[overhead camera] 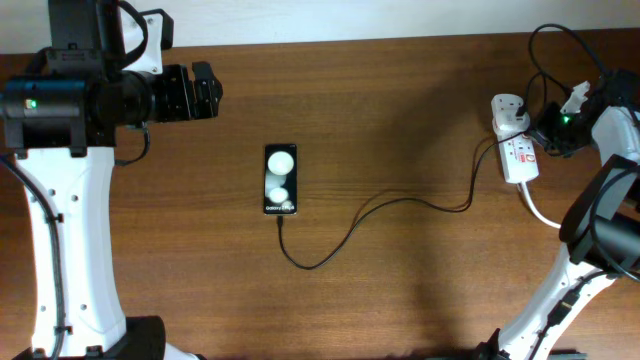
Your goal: Plug charger to phone and switch on socket
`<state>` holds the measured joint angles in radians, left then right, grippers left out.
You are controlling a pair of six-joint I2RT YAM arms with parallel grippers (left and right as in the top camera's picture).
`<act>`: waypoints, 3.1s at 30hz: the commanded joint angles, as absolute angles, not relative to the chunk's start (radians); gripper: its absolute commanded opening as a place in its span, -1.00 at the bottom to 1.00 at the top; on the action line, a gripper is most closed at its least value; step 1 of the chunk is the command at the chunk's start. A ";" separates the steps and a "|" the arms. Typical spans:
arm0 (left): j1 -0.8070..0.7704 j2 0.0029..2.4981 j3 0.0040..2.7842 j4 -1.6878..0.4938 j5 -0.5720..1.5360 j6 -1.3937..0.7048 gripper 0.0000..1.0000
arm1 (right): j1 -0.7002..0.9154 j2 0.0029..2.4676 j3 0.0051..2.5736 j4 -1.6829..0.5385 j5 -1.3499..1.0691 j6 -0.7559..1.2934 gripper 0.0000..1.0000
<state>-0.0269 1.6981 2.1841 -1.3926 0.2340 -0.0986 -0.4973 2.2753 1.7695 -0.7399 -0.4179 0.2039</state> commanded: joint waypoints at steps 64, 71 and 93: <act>-0.030 1.677 2.182 -1.394 0.228 -0.101 0.98 | -0.623 1.916 1.861 -1.015 -0.540 0.340 -0.92; -0.030 1.677 2.182 -1.394 0.228 -0.101 0.99 | -0.475 1.554 1.861 -1.165 -0.568 0.101 -0.92; -0.030 1.677 2.182 -1.394 0.227 -0.101 0.98 | -0.091 1.248 1.861 -1.523 -0.486 -0.015 0.97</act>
<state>-0.0269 1.6981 2.1841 -1.3952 0.2340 -0.0986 -0.0971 1.2366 1.8553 -1.5192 -0.4953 -0.0082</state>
